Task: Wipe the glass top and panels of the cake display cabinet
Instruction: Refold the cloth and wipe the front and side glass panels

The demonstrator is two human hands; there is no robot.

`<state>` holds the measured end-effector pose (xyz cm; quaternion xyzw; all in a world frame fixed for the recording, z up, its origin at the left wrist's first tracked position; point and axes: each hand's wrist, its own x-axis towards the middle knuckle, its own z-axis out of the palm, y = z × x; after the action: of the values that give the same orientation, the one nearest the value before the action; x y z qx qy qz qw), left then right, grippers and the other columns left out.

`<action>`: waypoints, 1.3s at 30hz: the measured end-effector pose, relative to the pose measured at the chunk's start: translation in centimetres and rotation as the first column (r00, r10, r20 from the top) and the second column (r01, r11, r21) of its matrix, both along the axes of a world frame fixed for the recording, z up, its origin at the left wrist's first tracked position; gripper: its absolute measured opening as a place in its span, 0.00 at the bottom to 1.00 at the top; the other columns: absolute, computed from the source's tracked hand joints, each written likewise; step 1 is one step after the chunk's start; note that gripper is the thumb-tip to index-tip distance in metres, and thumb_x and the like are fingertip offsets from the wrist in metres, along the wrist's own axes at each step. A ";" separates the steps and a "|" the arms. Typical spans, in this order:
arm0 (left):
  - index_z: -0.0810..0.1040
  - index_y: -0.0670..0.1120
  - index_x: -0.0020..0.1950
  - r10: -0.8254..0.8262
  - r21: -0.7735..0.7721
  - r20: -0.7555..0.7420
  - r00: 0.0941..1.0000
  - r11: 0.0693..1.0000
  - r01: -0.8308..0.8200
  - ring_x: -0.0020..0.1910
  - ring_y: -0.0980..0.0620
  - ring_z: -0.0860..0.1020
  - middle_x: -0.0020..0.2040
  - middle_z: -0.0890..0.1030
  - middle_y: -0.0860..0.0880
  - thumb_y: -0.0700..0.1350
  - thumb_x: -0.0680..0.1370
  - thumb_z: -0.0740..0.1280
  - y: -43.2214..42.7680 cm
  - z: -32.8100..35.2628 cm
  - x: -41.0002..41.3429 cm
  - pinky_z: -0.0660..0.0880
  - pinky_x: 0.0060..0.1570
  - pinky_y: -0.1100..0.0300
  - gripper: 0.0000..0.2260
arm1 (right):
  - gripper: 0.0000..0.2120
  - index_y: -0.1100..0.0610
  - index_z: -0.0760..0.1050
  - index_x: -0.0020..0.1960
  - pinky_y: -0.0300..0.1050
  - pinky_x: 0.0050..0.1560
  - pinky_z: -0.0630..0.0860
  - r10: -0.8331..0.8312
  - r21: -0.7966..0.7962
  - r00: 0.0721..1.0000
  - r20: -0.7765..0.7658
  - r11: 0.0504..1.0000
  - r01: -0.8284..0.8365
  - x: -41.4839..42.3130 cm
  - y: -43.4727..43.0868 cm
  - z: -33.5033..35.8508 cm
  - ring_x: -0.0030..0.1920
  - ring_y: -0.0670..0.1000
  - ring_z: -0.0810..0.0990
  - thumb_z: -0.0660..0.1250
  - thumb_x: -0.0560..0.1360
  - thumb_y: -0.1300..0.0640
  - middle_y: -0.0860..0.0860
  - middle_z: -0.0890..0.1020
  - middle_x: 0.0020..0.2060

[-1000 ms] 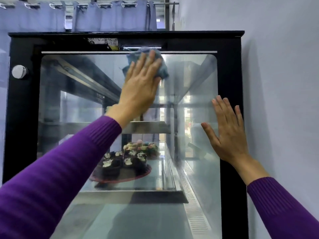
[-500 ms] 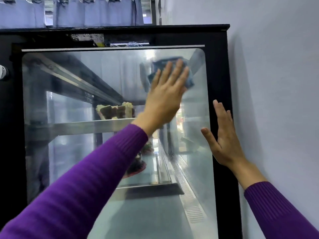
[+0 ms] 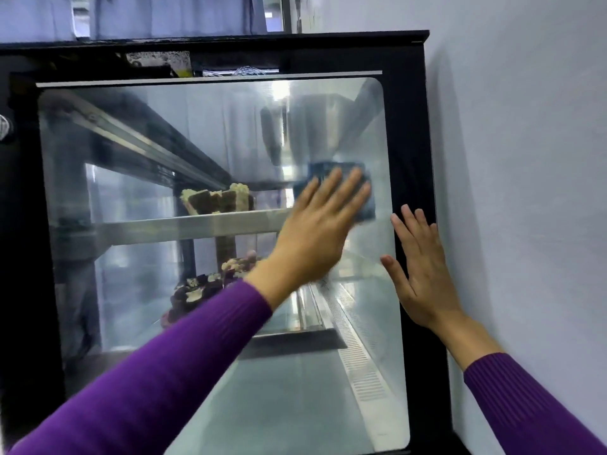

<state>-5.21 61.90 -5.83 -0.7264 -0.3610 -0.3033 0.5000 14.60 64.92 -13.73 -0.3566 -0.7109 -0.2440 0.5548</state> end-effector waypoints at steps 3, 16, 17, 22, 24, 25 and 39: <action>0.52 0.51 0.79 0.070 -0.035 -0.242 0.968 0.996 -0.081 0.79 0.46 0.48 0.80 0.51 0.49 0.51 0.80 0.61 -1.3 -8.0 -5.1 0.50 0.76 0.46 0.30 | 0.29 0.56 0.56 0.78 0.53 0.78 0.42 -0.099 0.030 0.995 -0.013 0.995 0.099 -0.9 -0.1 -2.0 0.80 0.51 0.47 0.51 0.81 0.44 0.51 0.54 0.79; 0.53 0.50 0.79 0.087 -0.004 0.000 0.996 0.996 -0.087 0.79 0.46 0.48 0.80 0.53 0.47 0.47 0.81 0.61 -2.4 -10.3 -9.9 0.52 0.76 0.44 0.29 | 0.30 0.56 0.51 0.79 0.59 0.77 0.40 -0.226 0.045 0.971 0.081 0.974 0.223 -8.0 -0.3 -1.5 0.80 0.53 0.46 0.47 0.82 0.43 0.53 0.51 0.80; 0.55 0.50 0.79 0.090 0.010 -0.017 0.996 0.996 -0.090 0.79 0.45 0.50 0.79 0.55 0.47 0.47 0.80 0.60 -2.6 -11.5 -11.7 0.54 0.75 0.44 0.28 | 0.30 0.56 0.50 0.79 0.59 0.77 0.41 -0.245 0.054 0.965 0.093 0.969 0.241 -7.9 -0.2 -1.6 0.80 0.52 0.46 0.47 0.82 0.42 0.53 0.50 0.80; 0.56 0.48 0.79 0.025 0.067 0.487 0.873 0.996 -0.066 0.79 0.45 0.51 0.79 0.55 0.45 0.46 0.82 0.56 -3.3 -5.5 -18.0 0.53 0.75 0.41 0.25 | 0.30 0.56 0.50 0.79 0.61 0.77 0.43 -0.266 0.064 0.959 0.098 0.963 0.260 -7.9 -0.1 -1.6 0.79 0.53 0.46 0.47 0.82 0.42 0.53 0.51 0.80; 0.56 0.48 0.79 -0.015 0.111 0.623 0.782 0.991 -0.070 0.79 0.45 0.50 0.80 0.54 0.45 0.46 0.83 0.54 -3.2 -2.4 -17.7 0.50 0.76 0.42 0.23 | 0.30 0.56 0.50 0.79 0.60 0.77 0.42 -0.250 0.057 0.963 0.096 0.968 0.246 -7.8 -0.2 -1.6 0.79 0.53 0.46 0.47 0.82 0.42 0.53 0.51 0.79; 0.56 0.47 0.79 -0.037 0.134 0.639 0.768 0.989 -0.064 0.79 0.45 0.50 0.80 0.54 0.45 0.45 0.83 0.54 -2.9 -2.0 -17.1 0.49 0.76 0.42 0.23 | 0.30 0.56 0.50 0.79 0.60 0.77 0.41 -0.242 0.054 0.966 0.095 0.970 0.238 -7.8 -0.3 -1.6 0.79 0.53 0.46 0.46 0.82 0.42 0.53 0.50 0.79; 0.61 0.43 0.77 -0.097 0.166 0.752 0.652 0.985 -0.045 0.78 0.43 0.53 0.78 0.58 0.41 0.45 0.83 0.56 -4.9 -6.1 -24.3 0.52 0.75 0.41 0.22 | 0.31 0.55 0.46 0.80 0.63 0.77 0.48 -0.219 -0.034 0.972 0.087 0.974 0.223 -6.0 -0.7 -7.3 0.79 0.56 0.47 0.45 0.81 0.41 0.54 0.49 0.80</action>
<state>-29.48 56.96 -11.98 -0.4934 -0.4989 -0.6152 0.3595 8.59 64.18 -21.01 -0.4353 -0.6944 -0.3032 0.4862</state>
